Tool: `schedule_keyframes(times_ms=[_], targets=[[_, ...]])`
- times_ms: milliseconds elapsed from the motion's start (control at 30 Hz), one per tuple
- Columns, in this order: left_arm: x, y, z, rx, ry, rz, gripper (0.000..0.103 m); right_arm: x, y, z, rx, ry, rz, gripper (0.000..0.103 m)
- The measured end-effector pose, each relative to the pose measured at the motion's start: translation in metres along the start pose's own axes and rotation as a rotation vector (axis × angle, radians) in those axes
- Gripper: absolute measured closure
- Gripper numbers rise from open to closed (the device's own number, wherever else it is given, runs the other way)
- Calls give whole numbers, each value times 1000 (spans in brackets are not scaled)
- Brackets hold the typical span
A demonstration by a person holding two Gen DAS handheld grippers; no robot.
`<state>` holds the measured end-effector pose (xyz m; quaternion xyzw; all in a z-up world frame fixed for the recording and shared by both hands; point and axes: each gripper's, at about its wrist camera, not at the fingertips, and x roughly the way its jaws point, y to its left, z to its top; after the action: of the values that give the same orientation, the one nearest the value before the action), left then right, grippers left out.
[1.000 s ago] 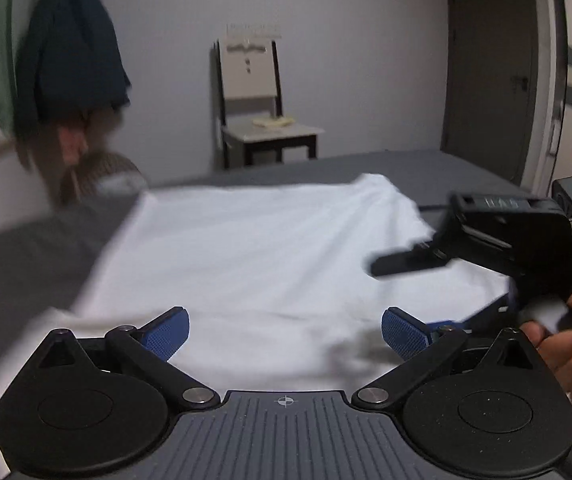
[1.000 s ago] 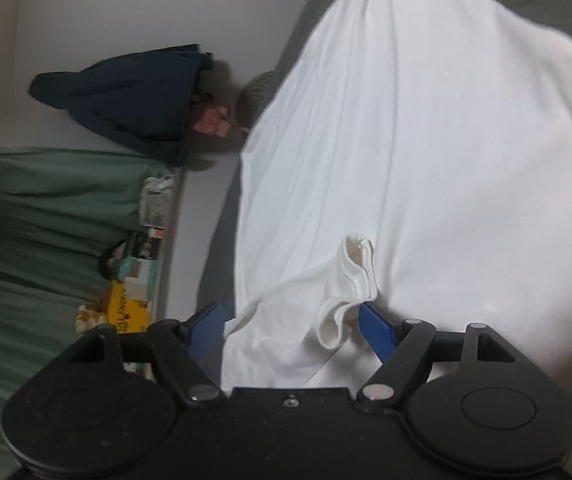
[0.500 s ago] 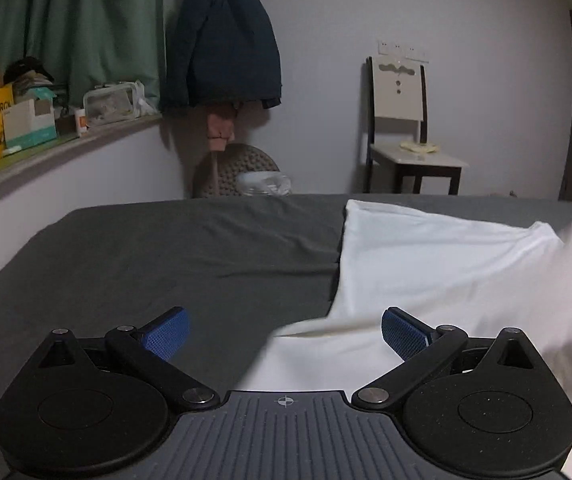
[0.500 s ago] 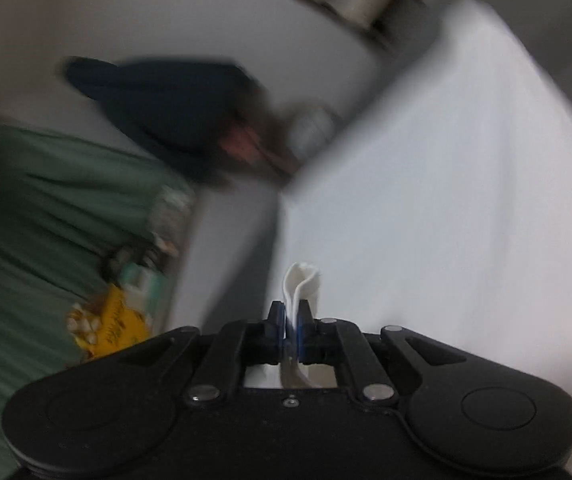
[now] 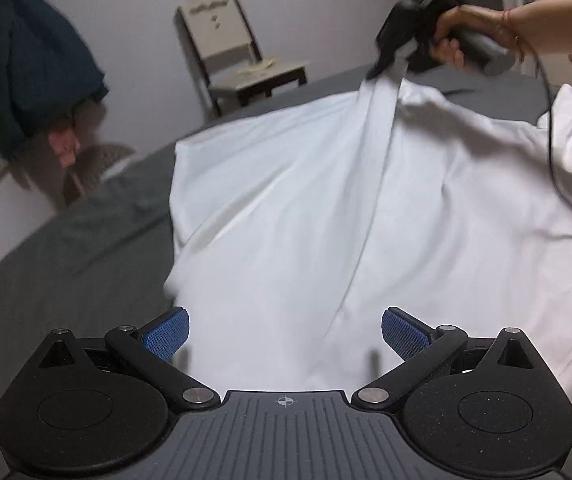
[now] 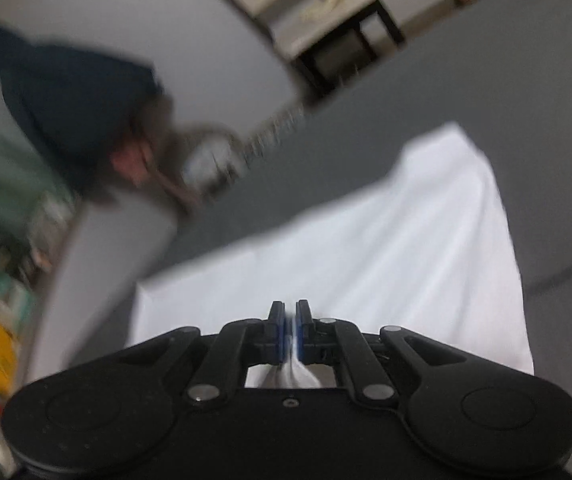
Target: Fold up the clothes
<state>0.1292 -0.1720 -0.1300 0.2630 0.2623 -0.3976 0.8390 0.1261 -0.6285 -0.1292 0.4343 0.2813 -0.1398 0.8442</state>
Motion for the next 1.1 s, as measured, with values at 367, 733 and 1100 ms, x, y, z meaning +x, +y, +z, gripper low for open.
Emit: schedule_keyframes(times_ms=[367,733,1100], targets=[[2,20,-6,-118,3,-95,0,3,-32,-3,82,71,-34,43],[8,26,-9,-175,32,-166,0,-21,-66,-21,210,33,41,73],[2,77,-20,-546,-88,-154,0,-47,-36,1,37,-83,-43,97]])
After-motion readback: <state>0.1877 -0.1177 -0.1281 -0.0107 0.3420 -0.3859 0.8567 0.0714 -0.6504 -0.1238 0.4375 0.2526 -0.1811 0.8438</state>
